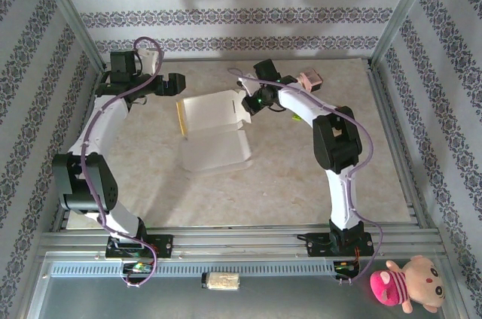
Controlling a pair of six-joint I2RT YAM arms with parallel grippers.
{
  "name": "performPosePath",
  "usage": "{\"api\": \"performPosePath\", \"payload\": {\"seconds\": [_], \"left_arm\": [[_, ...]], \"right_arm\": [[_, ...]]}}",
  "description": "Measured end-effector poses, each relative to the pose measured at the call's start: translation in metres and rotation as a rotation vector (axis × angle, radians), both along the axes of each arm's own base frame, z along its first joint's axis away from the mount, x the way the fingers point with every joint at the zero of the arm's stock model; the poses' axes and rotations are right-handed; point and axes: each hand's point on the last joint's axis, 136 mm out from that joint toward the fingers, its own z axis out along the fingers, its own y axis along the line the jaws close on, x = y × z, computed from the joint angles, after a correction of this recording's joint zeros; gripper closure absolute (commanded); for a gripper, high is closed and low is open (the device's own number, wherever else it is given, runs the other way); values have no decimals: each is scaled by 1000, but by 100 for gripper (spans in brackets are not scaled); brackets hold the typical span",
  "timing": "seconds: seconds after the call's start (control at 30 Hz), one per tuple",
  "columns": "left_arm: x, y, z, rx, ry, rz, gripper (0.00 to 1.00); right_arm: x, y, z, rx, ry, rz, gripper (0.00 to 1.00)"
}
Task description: Fold the paper box
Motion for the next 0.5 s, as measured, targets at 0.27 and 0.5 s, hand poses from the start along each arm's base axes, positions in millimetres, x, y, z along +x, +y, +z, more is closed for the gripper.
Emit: {"api": "performPosePath", "payload": {"seconds": [0.27,0.5], "left_arm": [[-16,-29,3,174,-118,-211,0],[15,-47,-5,-1,82,-191,7]], "right_arm": [[-1,-4,34,-228,-316,228,94],[1,20,19,-319,-522,316,94]]}}
